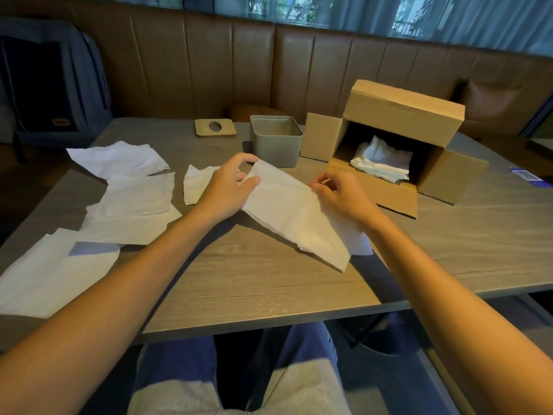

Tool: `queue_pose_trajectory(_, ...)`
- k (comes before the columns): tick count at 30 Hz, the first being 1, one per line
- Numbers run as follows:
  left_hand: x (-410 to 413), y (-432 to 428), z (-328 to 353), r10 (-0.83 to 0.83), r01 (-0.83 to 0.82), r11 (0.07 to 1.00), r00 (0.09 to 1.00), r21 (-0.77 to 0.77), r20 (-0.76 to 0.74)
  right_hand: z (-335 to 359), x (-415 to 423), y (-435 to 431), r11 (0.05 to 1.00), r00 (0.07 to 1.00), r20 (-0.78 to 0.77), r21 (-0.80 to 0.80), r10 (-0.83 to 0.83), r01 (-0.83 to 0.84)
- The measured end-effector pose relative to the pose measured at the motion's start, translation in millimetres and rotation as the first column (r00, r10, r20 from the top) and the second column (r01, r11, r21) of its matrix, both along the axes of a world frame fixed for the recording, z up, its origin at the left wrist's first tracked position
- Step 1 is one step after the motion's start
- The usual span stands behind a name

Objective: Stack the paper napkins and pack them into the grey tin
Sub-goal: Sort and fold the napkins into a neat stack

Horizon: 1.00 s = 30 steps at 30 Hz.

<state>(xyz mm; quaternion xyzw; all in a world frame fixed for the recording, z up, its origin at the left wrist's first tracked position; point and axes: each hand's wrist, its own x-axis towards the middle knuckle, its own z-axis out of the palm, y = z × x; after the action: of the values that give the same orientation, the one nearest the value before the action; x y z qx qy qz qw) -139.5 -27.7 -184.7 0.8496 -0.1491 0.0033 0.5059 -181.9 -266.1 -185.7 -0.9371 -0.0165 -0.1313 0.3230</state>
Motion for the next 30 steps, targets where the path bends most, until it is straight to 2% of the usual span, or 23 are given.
queue_pose_trajectory(3, 1.6, 5.7, 1.2, 0.010, -0.010, 0.999, 1.000, -0.035, -0.013, 5.7, -3.8, -0.2, 0.994, 1.000, -0.017, 0.105, 0.026, -0.024)
queue_pose_trajectory(7, 7.4, 13.4, 1.5, -0.026, 0.019, 0.995, 0.997, -0.094, -0.066, 18.3, -12.2, -3.6, 0.989, 0.981, -0.133, 0.063, 0.140, -0.132)
queue_pose_trajectory(9, 9.8, 17.0, 2.1, -0.044, 0.036, 0.996, 0.994, -0.084, -0.102, 20.1, -13.1, -7.3, 0.983, 0.975, -0.148, 0.099, 0.168, -0.154)
queue_pose_trajectory(14, 11.5, 19.7, 0.8, -0.039, 0.037, 0.999, 0.987, -0.018, -0.158, 22.9, -12.4, -13.7, 0.986, 0.976, -0.163, 0.100, 0.147, -0.132)
queue_pose_trajectory(21, 11.2, 5.9, 0.3, -0.088, 0.074, 0.994, 0.974, -0.074, -0.207, 30.1, -20.1, -29.1, 0.998, 0.985, -0.164, 0.026, 0.053, -0.049)
queue_pose_trajectory(24, 9.4, -3.9, 3.3, -0.104, 0.089, 0.993, 0.971, -0.080, -0.215, 36.0, -29.2, -45.0, 0.999, 0.978, -0.208, 0.050, 0.015, -0.004)
queue_pose_trajectory(27, 1.7, -18.7, 2.2, -0.132, 0.133, 0.991, 0.981, 0.003, -0.141, 37.9, -39.0, -60.0, 0.999, 0.966, -0.257, 0.031, 0.001, 0.007)
queue_pose_trajectory(30, -8.7, -39.2, -3.2, -0.112, 0.087, 0.963, 0.990, 0.256, 0.084, 37.2, -49.6, -67.9, 1.000, 0.948, -0.317, -0.008, -0.031, 0.030)
